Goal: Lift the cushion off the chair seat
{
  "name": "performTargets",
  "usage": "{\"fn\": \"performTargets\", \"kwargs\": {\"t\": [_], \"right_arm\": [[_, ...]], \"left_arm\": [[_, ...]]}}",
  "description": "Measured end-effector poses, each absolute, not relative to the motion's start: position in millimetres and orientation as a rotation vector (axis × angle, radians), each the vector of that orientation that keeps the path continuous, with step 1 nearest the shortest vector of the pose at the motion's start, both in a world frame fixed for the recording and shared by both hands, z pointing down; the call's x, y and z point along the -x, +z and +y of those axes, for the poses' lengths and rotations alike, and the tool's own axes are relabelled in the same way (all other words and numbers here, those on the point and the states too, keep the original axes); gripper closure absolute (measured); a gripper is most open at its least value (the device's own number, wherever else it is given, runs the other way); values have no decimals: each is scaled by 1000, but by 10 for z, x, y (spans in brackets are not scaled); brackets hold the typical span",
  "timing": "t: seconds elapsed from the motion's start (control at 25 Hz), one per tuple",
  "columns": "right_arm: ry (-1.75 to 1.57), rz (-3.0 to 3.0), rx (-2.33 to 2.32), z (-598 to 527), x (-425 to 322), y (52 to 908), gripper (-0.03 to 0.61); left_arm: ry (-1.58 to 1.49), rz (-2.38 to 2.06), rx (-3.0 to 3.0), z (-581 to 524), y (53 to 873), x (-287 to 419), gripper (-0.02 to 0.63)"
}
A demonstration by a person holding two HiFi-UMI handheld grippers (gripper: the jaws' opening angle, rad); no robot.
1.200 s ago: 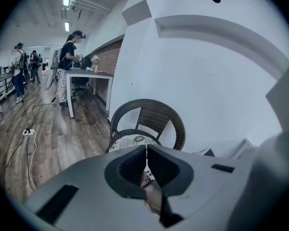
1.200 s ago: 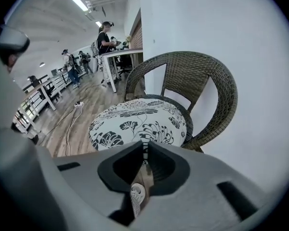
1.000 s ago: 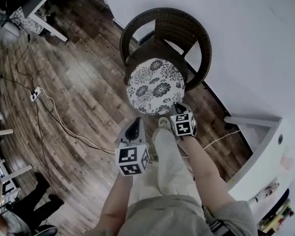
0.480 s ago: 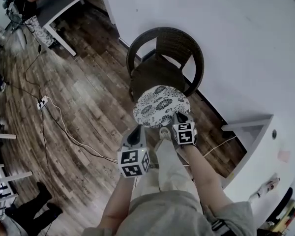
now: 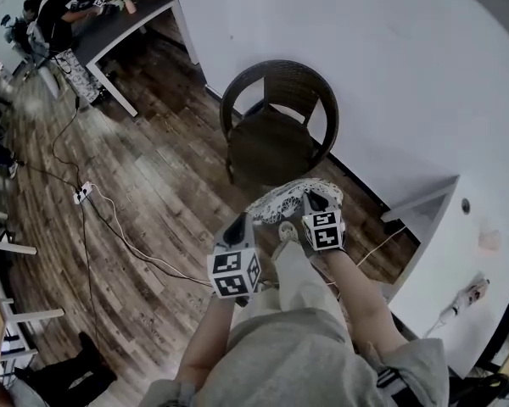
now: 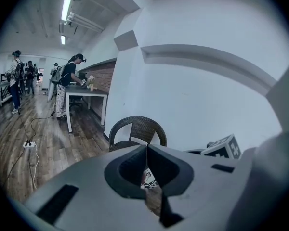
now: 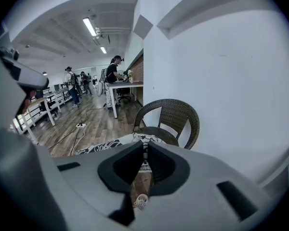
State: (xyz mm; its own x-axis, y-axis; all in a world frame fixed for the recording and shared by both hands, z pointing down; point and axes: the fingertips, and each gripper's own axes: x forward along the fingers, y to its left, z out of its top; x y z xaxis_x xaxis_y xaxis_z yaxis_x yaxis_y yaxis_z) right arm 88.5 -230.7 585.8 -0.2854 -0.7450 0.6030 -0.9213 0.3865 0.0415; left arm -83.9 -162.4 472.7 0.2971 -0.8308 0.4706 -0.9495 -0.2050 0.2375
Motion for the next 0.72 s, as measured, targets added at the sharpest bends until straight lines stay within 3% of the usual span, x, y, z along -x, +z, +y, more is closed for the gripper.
{"fn": "performTargets", "kwargs": {"t": [0.72], "right_arm": [[257, -2278, -1601, -1332, -1049, 4464, 551]], "left_arm": [[285, -1616, -2245, -870, 4131, 847, 604]]}}
